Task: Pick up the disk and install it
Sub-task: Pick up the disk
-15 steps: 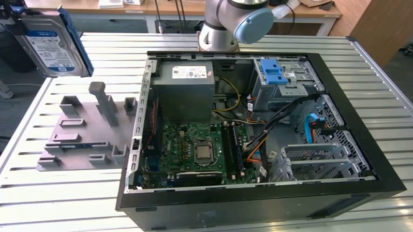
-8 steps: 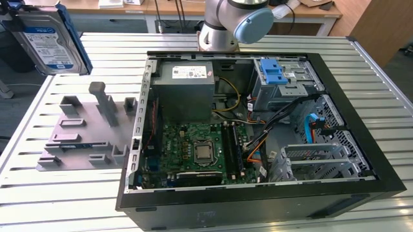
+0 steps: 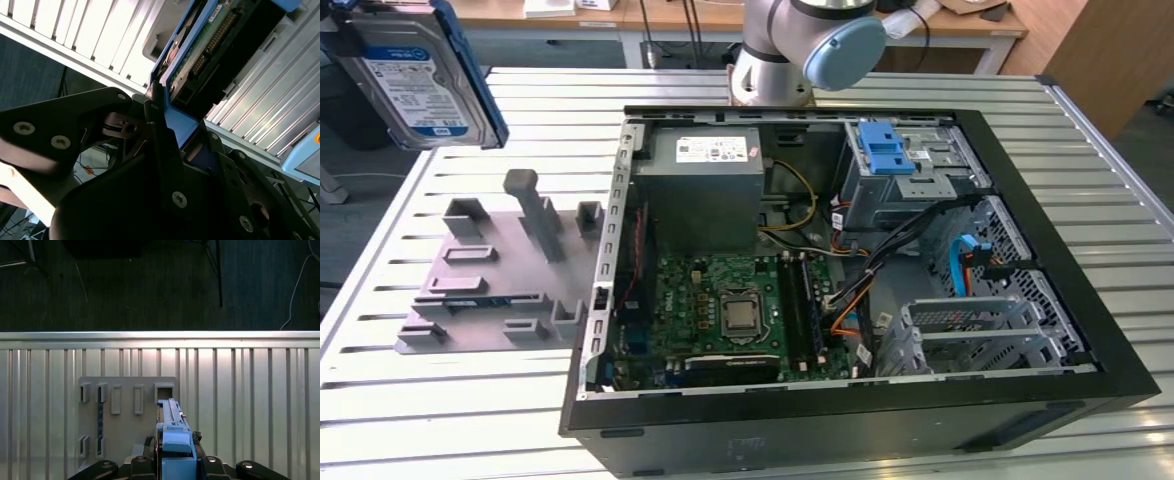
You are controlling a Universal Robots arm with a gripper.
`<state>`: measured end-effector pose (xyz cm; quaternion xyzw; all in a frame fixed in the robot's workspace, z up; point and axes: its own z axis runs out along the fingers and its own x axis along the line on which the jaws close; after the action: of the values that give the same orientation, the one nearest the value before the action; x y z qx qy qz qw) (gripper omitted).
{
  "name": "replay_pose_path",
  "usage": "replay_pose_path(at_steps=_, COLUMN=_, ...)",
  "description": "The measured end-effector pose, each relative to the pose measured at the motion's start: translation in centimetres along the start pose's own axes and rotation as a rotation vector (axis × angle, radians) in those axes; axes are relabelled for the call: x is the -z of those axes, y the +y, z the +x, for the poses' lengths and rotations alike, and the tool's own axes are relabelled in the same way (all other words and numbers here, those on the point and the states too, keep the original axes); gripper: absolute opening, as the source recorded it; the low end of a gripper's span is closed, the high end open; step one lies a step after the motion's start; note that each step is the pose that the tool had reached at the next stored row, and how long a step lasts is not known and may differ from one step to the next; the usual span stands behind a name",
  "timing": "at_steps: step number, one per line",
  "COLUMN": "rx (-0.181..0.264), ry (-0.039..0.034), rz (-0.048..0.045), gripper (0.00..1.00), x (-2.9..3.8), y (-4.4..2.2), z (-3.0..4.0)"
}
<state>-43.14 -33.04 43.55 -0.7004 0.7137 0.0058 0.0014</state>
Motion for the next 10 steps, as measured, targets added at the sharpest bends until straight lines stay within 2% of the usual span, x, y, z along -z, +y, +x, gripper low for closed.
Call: replay_pose_path(at_steps=10, rx=0.0, ry=0.0, rz=-0.0001, gripper=0.36, x=1.08, y=0.01, z=-0.01)
